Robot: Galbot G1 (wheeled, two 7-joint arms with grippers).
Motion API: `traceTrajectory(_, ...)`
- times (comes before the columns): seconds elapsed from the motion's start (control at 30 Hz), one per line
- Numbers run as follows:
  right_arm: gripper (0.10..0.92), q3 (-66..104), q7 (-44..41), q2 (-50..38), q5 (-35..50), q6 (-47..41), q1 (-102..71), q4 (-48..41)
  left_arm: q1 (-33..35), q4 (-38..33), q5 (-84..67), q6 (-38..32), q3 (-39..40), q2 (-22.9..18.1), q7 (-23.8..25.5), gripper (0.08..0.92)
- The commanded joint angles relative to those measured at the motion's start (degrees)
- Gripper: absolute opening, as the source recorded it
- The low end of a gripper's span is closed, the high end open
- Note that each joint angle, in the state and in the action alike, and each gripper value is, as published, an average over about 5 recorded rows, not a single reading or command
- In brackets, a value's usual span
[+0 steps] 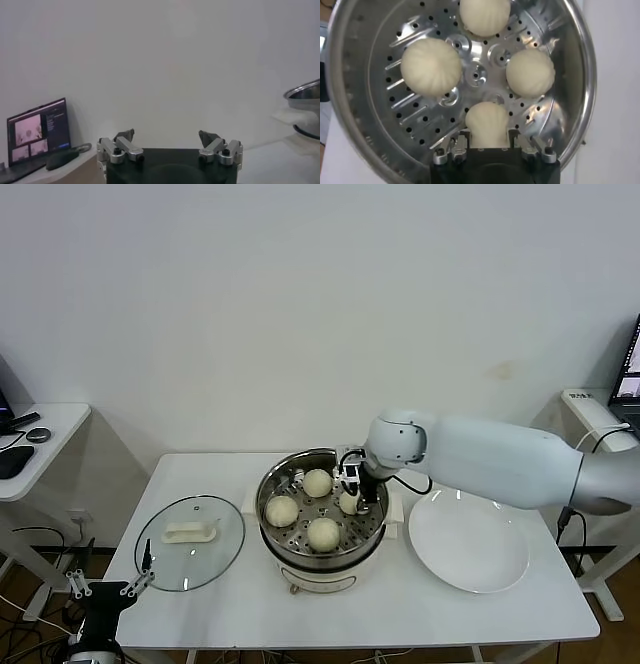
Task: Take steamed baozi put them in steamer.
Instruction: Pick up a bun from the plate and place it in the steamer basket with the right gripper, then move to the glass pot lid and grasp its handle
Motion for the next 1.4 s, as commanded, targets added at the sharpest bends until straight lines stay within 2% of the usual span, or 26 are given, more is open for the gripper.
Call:
traceTrajectory(0.03,0.470,0.8,0.6,1.0,-1.4,-0.1,-1.7,-1.5,0.1,-0.1,0.0,0.0,0.0,-0.1,0.0,0.823)
traceTrajectory(0.17,0.519,1.4,1.0,0.6,-1.0,-0.1,-1.7,-1.1,0.1,-0.2,0.0,-0.1,0.0,-0.1,0.0,0.823)
traceTrajectory(0.43,0.746,4.1,0.9,-3.6,1.3,-0.9,1.1,4.0,0.2,-0.3,0.0,0.0,-0.3,0.0,0.0,0.823)
traceTrajectory(0.53,0.804,5.9,1.6,-6.6,2.3,-1.5,2.0,7.9,0.1,-0.3,0.0,0.0,-0.3,0.1,0.1,0.823)
traceTrajectory(0.67,0.822,10.0,5.0,-12.1,4.2,-2.1,1.6,13.3,0.0,-0.2,0.0,0.0,-0.1,0.2,0.1,0.823)
traceTrajectory(0.83,0.823,16.6,15.8,-22.6,9.8,0.9,-4.3,20.6,-0.2,-0.2,0.1,0.1,0.1,0.1,0.1,0.823)
traceTrajectory(1.03,0.823,38.1,30.4,-32.8,11.0,9.9,-31.9,27.6,-0.5,-0.6,0.3,0.7,0.7,-0.2,0.2,0.823)
traceTrajectory(1.17,0.823,59.6,40.4,-34.2,10.2,20.4,-58.0,28.8,-0.6,-0.7,0.5,0.8,1.0,-0.3,0.2,0.823)
traceTrajectory(1.27,0.823,77.2,42.7,-30.3,3.7,27.8,-77.4,28.2,-0.6,-0.7,0.5,0.8,1.3,-0.4,0.2,0.823)
traceTrajectory(1.4,0.823,94.1,40.7,-16.9,-7.3,38.4,-94.0,26.7,-0.5,-0.7,0.4,0.6,1.6,-0.6,0.0,0.823)
